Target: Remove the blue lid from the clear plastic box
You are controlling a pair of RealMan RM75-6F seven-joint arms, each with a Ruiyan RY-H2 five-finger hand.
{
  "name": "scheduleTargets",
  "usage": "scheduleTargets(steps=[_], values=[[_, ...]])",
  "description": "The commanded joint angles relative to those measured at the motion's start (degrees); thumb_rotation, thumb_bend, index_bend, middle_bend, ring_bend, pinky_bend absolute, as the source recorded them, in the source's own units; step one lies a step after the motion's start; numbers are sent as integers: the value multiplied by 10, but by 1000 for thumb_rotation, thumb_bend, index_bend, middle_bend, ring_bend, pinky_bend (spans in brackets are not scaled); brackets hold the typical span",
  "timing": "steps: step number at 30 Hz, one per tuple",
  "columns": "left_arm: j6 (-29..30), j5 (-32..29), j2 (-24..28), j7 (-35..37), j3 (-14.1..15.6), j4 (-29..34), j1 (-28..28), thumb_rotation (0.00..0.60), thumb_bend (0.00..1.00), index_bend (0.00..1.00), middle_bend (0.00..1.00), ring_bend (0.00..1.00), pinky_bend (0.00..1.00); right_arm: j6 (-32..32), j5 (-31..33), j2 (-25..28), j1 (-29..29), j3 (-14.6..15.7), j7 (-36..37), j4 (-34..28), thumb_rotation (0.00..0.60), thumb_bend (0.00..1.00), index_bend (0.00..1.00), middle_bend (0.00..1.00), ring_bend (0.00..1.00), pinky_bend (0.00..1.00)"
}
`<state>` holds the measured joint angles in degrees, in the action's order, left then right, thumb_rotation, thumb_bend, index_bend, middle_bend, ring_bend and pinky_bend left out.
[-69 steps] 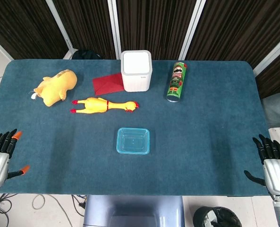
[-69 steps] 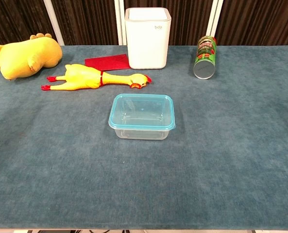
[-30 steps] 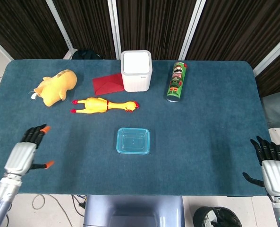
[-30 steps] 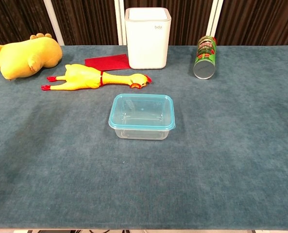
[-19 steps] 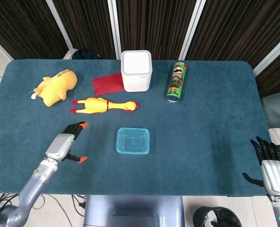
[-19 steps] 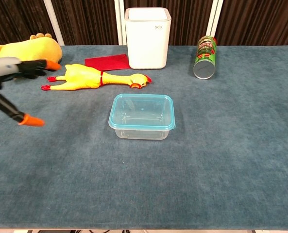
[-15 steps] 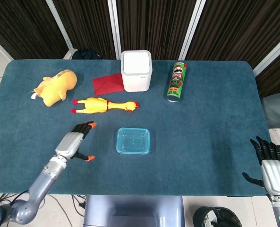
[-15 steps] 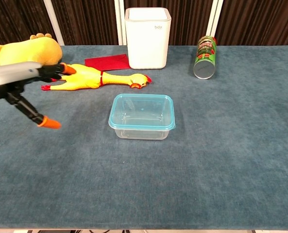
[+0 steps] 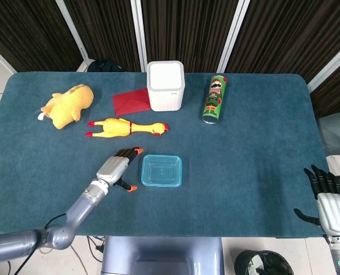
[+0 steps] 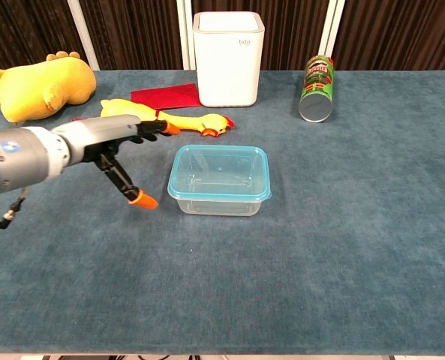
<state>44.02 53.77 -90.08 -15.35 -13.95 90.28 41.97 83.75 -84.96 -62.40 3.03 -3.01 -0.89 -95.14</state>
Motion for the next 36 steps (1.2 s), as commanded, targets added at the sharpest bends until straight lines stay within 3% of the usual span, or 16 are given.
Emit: scheduleTargets(steps=[1,17,20,26,30,36], values=[[-15,-15,-22,-2,-3,-23,20,600,0,0,0,0,0,0,0,0,0,0,1,0,600,217,0,0,0,0],[-14,4,-112,35,-8,-107,60,600,0,0,0,0,24,-8,7,2,1,0,14,-6,600,217,0,0,0,0],[-10,17,-129,49,-9,-125,64,600,25,12,23,14,124,-9,7,3,1,0,15,-7,600,217,0,0,0,0],[43,70,-170,70,-5,-171,60,600,201,242,279,277,417,-10,4,4,1,2,19,-8,600,217,0,0,0,0],[78,117,-193,94,6,-205,54,600,219,261,296,302,436,-9,2,5,1,3,21,-8,600,217,0,0,0,0],[82,167,-186,123,16,-226,61,600,220,261,296,302,436,-9,-3,6,4,3,21,-16,600,216,0,0,0,0]])
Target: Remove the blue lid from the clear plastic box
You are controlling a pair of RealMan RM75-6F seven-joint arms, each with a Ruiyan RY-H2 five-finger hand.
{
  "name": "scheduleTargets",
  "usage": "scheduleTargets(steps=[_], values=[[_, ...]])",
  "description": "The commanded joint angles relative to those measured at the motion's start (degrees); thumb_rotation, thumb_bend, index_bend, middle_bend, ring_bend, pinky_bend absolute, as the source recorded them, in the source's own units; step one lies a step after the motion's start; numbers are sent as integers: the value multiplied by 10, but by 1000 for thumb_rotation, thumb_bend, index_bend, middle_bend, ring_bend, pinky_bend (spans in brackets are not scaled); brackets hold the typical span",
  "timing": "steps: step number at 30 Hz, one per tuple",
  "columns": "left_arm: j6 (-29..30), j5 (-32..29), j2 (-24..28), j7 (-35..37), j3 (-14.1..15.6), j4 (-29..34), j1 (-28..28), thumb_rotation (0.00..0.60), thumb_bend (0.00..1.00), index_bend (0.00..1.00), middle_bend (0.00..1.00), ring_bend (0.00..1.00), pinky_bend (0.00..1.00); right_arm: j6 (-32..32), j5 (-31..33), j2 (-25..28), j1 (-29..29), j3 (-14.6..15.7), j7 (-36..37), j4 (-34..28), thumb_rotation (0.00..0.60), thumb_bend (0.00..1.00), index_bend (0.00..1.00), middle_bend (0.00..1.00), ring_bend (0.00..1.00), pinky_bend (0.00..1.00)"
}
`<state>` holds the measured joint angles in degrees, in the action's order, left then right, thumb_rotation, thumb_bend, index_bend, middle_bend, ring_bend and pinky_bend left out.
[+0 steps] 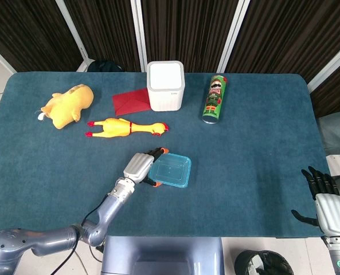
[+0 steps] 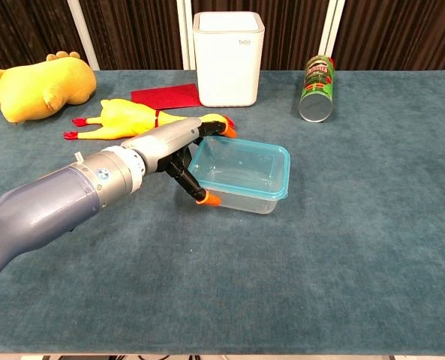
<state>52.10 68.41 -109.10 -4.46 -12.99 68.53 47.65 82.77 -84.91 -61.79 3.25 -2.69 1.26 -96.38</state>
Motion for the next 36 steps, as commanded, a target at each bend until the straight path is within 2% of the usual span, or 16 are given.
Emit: scheduleTargets(steps=[1,10,20,36], values=[[-2,28,9,21,8,-8,7,600,220,261,296,302,436,2,-8,0,3,-1,-3,-5,600,216,0,0,0,0],[-35,61,44,62,11,9,26,600,220,261,293,302,436,-17,-36,-8,27,0,-50,-47,600,217,0,0,0,0],[-63,54,65,52,9,46,43,600,220,261,295,302,436,-50,-51,-58,65,-8,-111,-67,600,217,0,0,0,0],[-94,-1,69,7,2,96,60,600,220,261,295,302,436,-85,38,-170,88,-22,-204,-122,600,217,0,0,0,0]])
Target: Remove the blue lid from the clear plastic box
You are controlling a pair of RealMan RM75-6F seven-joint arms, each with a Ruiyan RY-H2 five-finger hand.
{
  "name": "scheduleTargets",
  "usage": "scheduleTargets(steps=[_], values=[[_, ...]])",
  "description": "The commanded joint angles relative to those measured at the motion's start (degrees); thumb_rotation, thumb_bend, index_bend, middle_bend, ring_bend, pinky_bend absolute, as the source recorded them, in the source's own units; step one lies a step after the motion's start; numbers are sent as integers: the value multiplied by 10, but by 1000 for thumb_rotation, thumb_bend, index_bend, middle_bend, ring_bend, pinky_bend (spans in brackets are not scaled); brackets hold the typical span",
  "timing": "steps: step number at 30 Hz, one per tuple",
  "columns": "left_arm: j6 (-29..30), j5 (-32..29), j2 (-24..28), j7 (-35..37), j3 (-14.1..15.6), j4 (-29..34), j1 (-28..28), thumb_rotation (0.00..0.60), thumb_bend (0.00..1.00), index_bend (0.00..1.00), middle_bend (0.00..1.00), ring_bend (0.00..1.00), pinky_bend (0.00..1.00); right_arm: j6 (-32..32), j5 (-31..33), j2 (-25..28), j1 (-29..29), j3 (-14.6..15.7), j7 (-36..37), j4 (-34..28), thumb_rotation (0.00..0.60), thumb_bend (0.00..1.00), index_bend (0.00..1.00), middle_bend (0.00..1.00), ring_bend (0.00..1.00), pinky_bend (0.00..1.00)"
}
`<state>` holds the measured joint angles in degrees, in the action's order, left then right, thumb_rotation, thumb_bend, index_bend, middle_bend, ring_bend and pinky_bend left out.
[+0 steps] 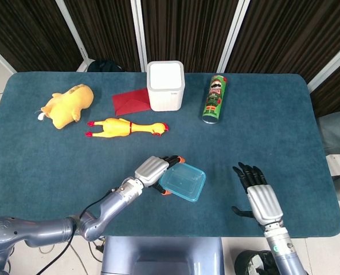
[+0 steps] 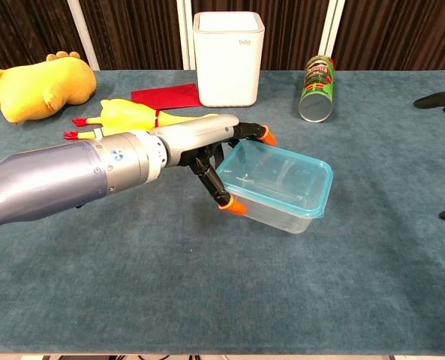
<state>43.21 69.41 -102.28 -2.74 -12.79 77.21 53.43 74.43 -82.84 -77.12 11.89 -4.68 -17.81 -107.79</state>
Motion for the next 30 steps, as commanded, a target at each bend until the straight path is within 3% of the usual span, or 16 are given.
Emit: scheduleTargets(steps=[1,13,30], values=[[-7,-13,1,-18,3,9,4,600,220,261,295,302,436,-2,24,-23,2,-3,-17,-10,600,217,0,0,0,0],[-12,-34,-28,-45,20,-17,9,600,220,261,295,302,436,-1,41,-47,6,4,-34,-1,600,217,0,0,0,0],[-13,-59,-47,-59,9,-22,18,600,220,265,296,302,438,0,74,-117,16,4,-78,-3,600,216,0,0,0,0]])
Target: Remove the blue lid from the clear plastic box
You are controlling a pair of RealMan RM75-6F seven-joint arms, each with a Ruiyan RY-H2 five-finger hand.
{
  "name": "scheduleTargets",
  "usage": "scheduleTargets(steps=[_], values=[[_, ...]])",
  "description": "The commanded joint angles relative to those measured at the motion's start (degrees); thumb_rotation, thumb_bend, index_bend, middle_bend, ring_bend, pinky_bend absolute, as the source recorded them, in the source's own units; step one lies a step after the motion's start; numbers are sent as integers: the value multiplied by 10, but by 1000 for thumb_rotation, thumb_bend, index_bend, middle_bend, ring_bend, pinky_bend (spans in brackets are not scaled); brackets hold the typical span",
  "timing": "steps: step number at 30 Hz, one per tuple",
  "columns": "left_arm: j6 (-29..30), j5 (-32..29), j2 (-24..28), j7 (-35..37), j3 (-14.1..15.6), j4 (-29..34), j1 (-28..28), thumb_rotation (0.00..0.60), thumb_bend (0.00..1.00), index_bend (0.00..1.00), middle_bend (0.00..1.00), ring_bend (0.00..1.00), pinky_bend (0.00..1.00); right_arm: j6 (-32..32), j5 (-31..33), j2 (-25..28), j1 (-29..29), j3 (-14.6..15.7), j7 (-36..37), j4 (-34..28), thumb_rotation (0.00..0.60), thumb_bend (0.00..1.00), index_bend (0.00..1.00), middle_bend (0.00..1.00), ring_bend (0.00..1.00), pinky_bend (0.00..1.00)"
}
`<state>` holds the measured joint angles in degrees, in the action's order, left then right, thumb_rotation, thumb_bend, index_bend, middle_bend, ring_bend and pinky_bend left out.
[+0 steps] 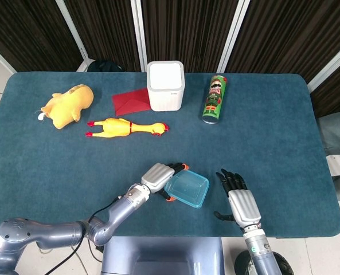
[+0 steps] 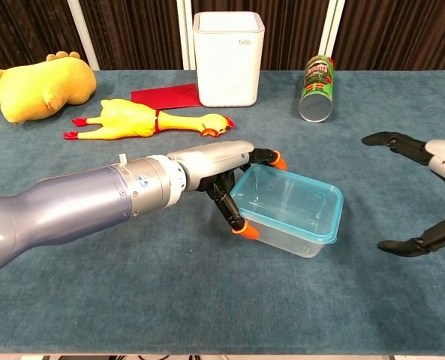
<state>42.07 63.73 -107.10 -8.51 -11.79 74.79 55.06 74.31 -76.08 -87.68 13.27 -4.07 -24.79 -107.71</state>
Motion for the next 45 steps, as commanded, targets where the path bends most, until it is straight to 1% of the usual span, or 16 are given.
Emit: scheduleTargets(steps=[1,10,16,31,45], values=[[-3,-5,2,-1,-3,4,2,600,220,265,297,302,439,2,10,-18,3,-3,-13,-4,600,216,0,0,0,0],[-20,-37,15,-20,-5,20,11,600,220,267,298,302,440,16,25,-58,4,-5,-37,11,600,216,0,0,0,0],[-19,-50,19,-32,-4,27,15,600,220,267,298,302,440,27,25,-84,8,-14,-43,27,600,216,0,0,0,0],[-7,-66,12,-37,-3,33,16,600,220,270,298,302,441,32,40,-102,6,-5,-49,14,600,216,0,0,0,0],[-7,-77,11,-41,2,38,19,600,220,270,298,302,442,37,54,-128,13,-14,-62,19,600,216,0,0,0,0]])
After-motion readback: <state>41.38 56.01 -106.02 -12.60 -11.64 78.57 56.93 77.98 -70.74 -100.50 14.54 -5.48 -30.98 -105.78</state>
